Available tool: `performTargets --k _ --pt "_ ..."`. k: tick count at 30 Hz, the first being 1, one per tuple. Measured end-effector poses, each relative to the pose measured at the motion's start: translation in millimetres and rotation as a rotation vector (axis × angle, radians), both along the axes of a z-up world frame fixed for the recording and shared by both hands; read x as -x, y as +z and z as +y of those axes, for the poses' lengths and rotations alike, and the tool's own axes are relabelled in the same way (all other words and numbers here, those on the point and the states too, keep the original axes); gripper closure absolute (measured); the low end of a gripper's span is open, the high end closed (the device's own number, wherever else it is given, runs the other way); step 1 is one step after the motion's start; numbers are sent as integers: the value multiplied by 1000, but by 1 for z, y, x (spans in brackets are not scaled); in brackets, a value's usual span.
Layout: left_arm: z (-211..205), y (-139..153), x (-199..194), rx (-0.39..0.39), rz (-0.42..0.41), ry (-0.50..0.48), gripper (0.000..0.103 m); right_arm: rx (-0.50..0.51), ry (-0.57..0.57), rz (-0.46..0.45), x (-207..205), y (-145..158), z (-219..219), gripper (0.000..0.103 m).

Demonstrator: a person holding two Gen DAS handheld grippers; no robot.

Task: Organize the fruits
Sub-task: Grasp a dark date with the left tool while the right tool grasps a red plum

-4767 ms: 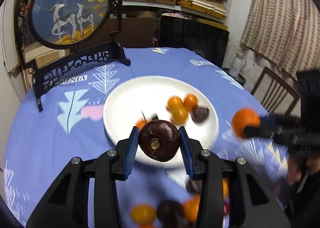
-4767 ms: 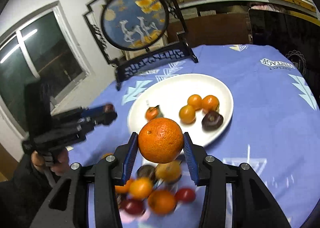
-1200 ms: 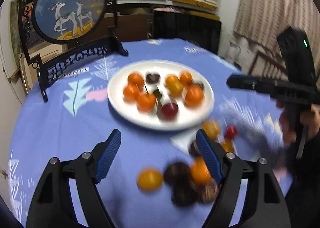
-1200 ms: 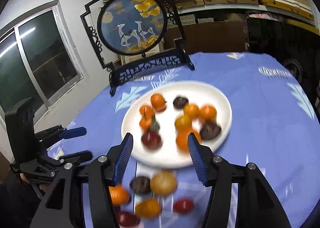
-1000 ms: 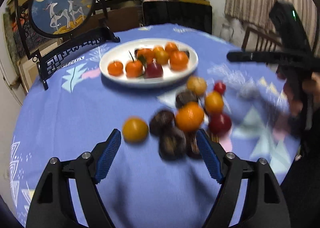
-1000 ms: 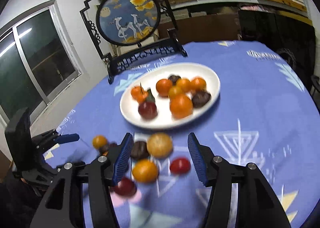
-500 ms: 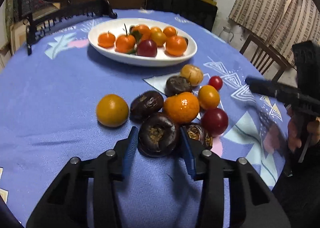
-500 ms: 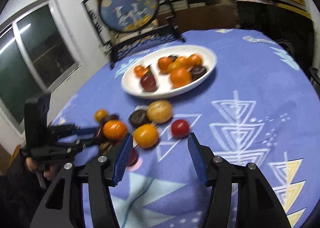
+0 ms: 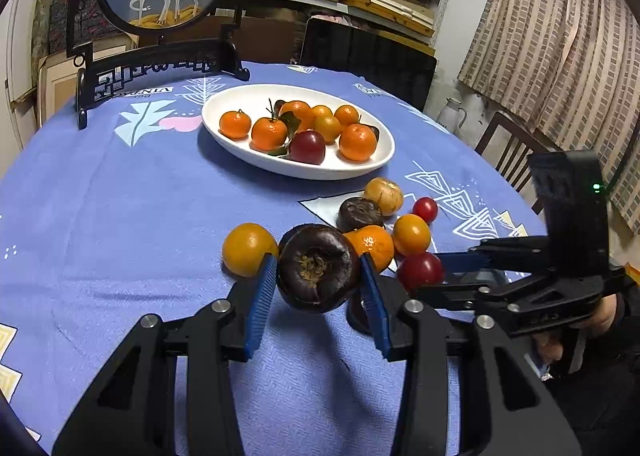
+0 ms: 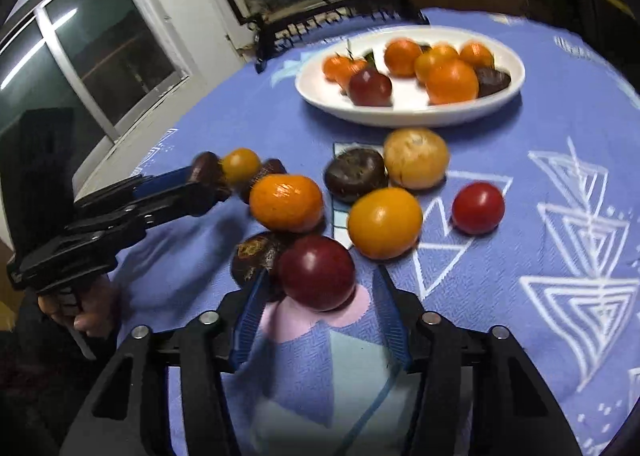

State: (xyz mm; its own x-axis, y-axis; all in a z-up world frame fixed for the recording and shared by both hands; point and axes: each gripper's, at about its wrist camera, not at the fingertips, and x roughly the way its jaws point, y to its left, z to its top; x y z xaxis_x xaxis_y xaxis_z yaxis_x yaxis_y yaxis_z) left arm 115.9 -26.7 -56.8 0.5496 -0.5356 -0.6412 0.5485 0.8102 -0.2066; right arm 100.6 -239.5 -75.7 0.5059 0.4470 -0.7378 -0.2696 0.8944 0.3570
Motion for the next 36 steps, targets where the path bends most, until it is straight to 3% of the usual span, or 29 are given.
performTargets --k 2,7,14,22,28,29,30,32,34,36 --pt "0 -1 0 3 5 0 62 -18 5 -2 1 1 -1 65" --pt "0 0 1 -1 2 1 62 -41 2 -33 12 14 -7 65" --pt "-6 22 -8 -24 -33 6 62 -39 -23 -168 18 63 -38 65" --pt "-39 63 -82 -36 -76 13 62 -42 -90 -200 -63 96 -72 65" --pt "-74 54 -164 -70 -15 58 61 -29 -143 -148 -148 73 -71 63" --pt "-78 49 -177 -86 6 70 61 -31 -146 -149 -153 70 -70 61" --pt "-80 45 -185 -96 28 80 61 -31 -157 -152 -161 68 -70 52" --pt "-77 42 -190 -84 50 95 58 -36 -175 -165 -162 70 -73 50" --pt "-68 46 -179 -56 33 93 41 -34 -169 -178 -152 72 -72 50" --pt "-60 52 -160 -46 4 83 34 -20 -165 -196 -136 74 -72 50"
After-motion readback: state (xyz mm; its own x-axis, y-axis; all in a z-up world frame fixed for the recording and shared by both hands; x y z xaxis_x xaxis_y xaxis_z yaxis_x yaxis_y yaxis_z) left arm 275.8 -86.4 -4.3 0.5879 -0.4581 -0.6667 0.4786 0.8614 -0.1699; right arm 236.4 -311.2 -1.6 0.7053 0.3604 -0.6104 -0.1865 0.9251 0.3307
